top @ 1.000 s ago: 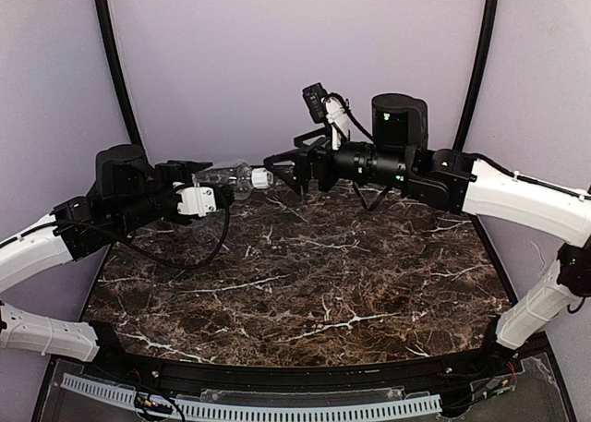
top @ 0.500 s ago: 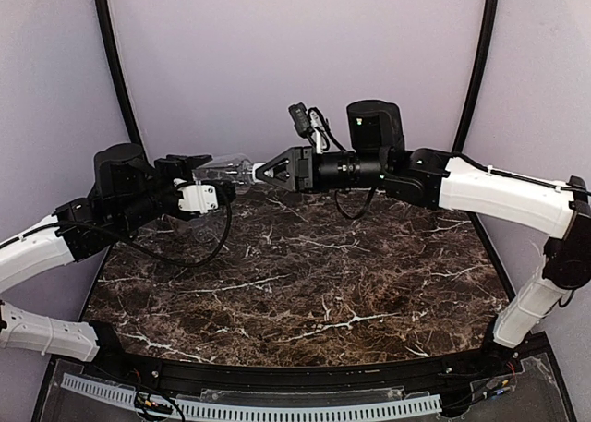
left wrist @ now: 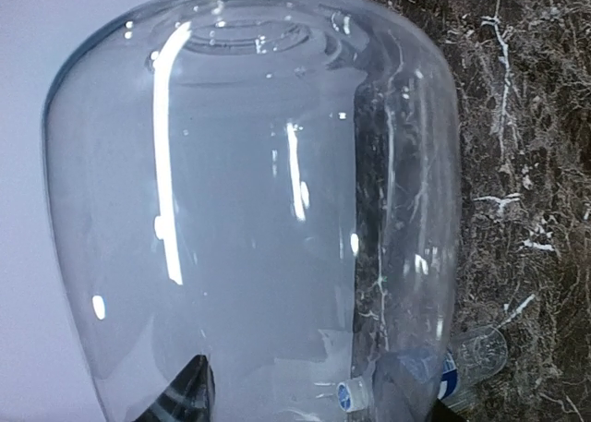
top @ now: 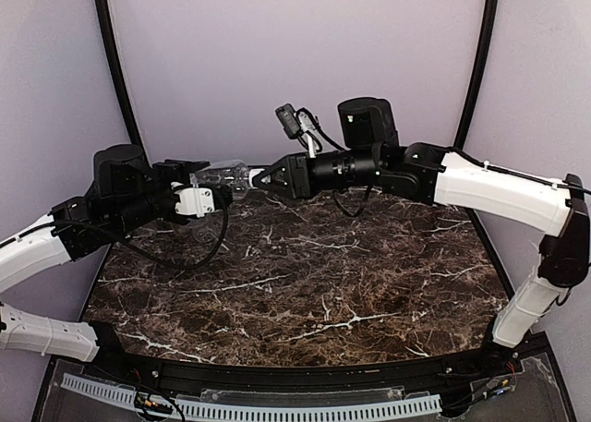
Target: Unscrew the bottle caps
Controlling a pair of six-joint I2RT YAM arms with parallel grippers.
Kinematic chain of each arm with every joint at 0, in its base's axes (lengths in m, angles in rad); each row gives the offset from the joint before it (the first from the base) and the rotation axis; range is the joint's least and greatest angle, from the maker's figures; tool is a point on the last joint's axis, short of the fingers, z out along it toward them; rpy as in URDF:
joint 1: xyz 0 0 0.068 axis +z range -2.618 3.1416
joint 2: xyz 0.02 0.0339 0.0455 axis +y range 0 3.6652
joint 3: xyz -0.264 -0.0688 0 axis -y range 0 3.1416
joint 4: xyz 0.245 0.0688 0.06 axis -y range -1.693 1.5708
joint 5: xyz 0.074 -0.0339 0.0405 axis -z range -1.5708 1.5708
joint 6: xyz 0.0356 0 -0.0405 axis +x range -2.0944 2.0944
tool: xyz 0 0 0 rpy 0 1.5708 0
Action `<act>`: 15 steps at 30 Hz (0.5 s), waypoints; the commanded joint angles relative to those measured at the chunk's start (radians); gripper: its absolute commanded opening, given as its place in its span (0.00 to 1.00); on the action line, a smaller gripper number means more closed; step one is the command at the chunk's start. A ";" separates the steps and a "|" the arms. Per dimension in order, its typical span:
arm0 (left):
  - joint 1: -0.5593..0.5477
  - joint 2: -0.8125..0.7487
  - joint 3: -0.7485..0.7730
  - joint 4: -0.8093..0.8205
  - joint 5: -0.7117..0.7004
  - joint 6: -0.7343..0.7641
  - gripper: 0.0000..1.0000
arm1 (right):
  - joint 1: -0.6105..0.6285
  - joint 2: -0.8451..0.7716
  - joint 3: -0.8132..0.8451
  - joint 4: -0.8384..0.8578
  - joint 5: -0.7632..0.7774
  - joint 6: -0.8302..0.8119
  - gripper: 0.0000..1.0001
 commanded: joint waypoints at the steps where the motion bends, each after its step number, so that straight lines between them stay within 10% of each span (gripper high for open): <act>1: -0.012 -0.010 0.065 -0.264 0.185 -0.049 0.46 | 0.174 -0.052 0.003 -0.096 0.178 -0.592 0.00; 8: -0.012 -0.014 0.119 -0.536 0.363 -0.058 0.45 | 0.418 -0.102 -0.315 0.189 0.821 -1.603 0.00; 15: -0.012 -0.011 0.131 -0.595 0.401 -0.065 0.44 | 0.470 -0.055 -0.474 0.649 0.989 -2.226 0.00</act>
